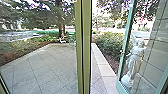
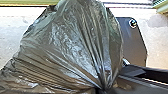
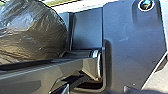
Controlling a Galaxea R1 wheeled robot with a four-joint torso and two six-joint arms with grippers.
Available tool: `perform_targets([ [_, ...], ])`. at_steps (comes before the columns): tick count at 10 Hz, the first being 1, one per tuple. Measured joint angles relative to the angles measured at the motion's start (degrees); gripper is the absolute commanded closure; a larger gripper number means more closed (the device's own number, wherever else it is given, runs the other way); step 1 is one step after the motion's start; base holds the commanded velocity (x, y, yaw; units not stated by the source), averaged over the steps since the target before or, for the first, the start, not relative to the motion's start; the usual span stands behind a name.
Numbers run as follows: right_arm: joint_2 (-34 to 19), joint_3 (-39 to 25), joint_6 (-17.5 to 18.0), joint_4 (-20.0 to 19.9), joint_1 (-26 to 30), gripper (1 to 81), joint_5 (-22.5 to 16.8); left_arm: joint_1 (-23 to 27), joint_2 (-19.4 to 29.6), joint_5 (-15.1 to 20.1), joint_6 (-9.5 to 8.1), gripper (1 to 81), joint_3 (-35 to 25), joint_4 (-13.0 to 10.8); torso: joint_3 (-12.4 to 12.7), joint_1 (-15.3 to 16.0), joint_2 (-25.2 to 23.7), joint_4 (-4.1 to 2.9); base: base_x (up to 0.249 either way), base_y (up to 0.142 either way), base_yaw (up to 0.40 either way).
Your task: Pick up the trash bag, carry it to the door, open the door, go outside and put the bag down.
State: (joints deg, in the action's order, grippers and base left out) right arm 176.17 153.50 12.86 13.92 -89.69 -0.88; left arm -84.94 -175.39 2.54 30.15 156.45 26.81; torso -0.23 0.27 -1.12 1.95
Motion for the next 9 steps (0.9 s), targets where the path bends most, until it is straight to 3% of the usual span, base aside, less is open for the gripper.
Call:
perform_targets([
  [9,0.0,0.1,-0.2,0.0,-0.2,1.0,0.5,0.0,-0.2,0.0,0.02,81.1,0.0,0.0,0.0,0.0,0.0,0.00,0.000,-0.008,0.000],
])
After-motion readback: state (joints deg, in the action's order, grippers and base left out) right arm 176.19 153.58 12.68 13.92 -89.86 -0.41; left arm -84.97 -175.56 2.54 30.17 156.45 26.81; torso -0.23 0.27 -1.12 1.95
